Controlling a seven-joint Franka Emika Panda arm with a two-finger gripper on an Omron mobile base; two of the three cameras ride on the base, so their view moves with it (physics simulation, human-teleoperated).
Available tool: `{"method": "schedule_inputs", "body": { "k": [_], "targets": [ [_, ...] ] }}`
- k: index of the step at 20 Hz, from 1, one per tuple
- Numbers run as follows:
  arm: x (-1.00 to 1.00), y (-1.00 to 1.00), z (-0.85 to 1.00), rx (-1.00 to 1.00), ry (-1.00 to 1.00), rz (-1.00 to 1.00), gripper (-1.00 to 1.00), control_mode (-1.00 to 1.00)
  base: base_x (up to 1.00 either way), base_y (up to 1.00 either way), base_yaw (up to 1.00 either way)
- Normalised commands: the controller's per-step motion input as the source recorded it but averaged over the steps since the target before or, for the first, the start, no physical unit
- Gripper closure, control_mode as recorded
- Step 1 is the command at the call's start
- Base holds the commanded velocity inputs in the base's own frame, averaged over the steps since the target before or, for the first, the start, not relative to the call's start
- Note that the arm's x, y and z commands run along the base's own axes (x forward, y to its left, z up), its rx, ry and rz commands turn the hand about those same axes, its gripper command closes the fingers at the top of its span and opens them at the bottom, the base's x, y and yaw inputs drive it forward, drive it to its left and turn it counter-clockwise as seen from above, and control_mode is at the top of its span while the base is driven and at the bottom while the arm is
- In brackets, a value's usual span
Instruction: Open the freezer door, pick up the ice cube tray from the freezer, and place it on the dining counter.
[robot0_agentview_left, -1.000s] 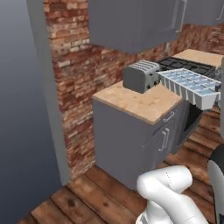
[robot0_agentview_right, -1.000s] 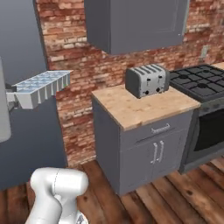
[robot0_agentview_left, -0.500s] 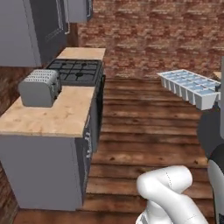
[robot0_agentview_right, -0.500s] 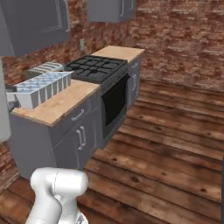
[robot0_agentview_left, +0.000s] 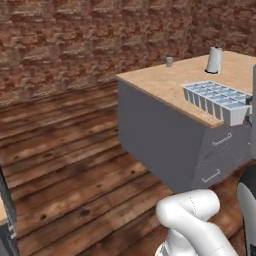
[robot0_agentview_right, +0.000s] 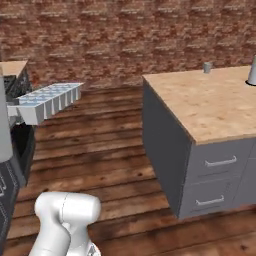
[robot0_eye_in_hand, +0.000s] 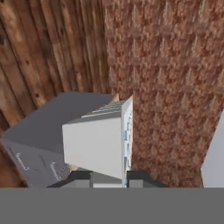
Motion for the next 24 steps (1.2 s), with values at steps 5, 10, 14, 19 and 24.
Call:
{"method": "schedule_inputs", "body": {
  "k": [5, 10, 14, 19, 24],
  "targets": [
    [0.00, 0.00, 0.00, 0.00, 0.00, 0.00, 1.00, 1.00, 0.06, 0.17, -0.94],
    [0.00, 0.00, 0.00, 0.00, 0.00, 0.00, 1.00, 1.00, 0.60, 0.62, -0.69],
    [0.00, 0.00, 0.00, 0.00, 0.00, 0.00, 1.00, 1.00, 0.80, 0.98, -0.51],
    [0.00, 0.00, 0.00, 0.00, 0.00, 0.00, 1.00, 1.00, 0.97, 1.00, -0.36],
    [0.00, 0.00, 0.00, 0.00, 0.00, 0.00, 1.00, 1.00, 0.97, 1.00, -0.33]
  ]
}}
